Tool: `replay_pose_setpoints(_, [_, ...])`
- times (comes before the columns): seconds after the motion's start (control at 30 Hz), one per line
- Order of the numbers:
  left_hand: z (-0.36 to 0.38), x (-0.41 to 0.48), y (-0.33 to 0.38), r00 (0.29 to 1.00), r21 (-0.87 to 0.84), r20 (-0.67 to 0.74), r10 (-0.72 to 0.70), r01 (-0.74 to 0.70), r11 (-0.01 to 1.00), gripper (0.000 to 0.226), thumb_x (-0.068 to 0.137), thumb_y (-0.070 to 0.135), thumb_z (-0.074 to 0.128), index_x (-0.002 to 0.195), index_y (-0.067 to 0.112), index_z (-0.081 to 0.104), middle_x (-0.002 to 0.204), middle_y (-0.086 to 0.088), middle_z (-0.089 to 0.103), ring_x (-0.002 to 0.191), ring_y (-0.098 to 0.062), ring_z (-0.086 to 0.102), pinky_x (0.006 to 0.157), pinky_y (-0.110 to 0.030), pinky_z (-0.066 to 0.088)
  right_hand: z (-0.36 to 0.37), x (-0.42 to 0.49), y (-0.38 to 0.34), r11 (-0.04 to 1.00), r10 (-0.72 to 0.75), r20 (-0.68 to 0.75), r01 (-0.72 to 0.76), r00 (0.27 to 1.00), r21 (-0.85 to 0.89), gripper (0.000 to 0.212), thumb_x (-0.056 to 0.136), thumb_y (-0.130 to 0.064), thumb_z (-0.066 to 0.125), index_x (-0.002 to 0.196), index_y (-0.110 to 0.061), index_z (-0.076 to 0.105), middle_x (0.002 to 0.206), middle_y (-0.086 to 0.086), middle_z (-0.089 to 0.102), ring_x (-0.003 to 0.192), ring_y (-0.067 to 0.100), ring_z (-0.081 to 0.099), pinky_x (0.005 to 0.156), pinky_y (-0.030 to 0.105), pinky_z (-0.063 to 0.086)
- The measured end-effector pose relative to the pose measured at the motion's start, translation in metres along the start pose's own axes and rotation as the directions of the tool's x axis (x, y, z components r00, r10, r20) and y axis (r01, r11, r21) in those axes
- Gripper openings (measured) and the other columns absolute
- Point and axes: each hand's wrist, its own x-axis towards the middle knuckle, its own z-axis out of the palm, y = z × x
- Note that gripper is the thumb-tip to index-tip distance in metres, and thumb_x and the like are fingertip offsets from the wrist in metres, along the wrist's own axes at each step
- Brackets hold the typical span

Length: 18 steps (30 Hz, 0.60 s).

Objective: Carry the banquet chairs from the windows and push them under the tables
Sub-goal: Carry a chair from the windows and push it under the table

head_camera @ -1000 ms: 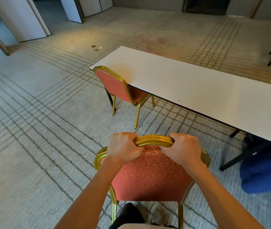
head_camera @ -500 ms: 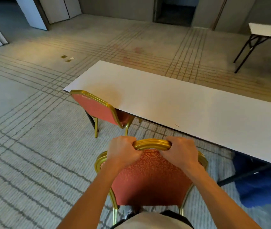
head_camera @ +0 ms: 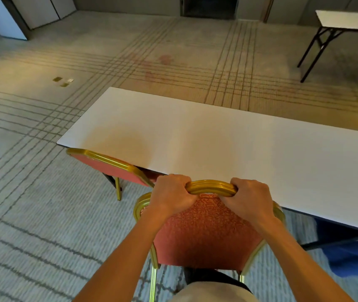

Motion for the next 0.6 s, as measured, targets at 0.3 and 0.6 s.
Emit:
replay_pose_setpoints(0.3, [0.010, 0.134, -0.008, 0.994, 0.064, 0.097, 0.040, -0.046, 0.997, 0.033, 0.082, 0.048, 0.066, 0.065, 0.020, 0.059, 0.060, 0.006, 0.057, 0.065, -0.014, 0.058, 0.066, -0.031, 0.044, 0.022, 0.116, 0.036, 0.994, 0.101, 0.118, -0.106, 0.988, 0.033, 0.037, 0.083, -0.062, 0.062, 0.067, -0.030, 0.049, 0.058, -0.010, 0.048, 0.065, 0.019, 0.058, 0.060, 0.030, 0.031])
replay_pose_setpoints(0.6, [0.007, 0.193, -0.030, 0.983, 0.116, 0.141, 0.115, -0.132, 0.984, 0.040, 0.084, 0.050, 0.068, 0.061, 0.024, 0.048, 0.057, 0.009, 0.046, 0.067, -0.016, 0.058, 0.068, -0.031, 0.044, 0.038, 0.162, 0.034, 0.988, 0.140, 0.126, -0.147, 0.982, 0.053, 0.035, 0.085, -0.060, 0.062, 0.072, -0.030, 0.052, 0.063, -0.010, 0.050, 0.063, 0.014, 0.051, 0.059, 0.029, 0.032])
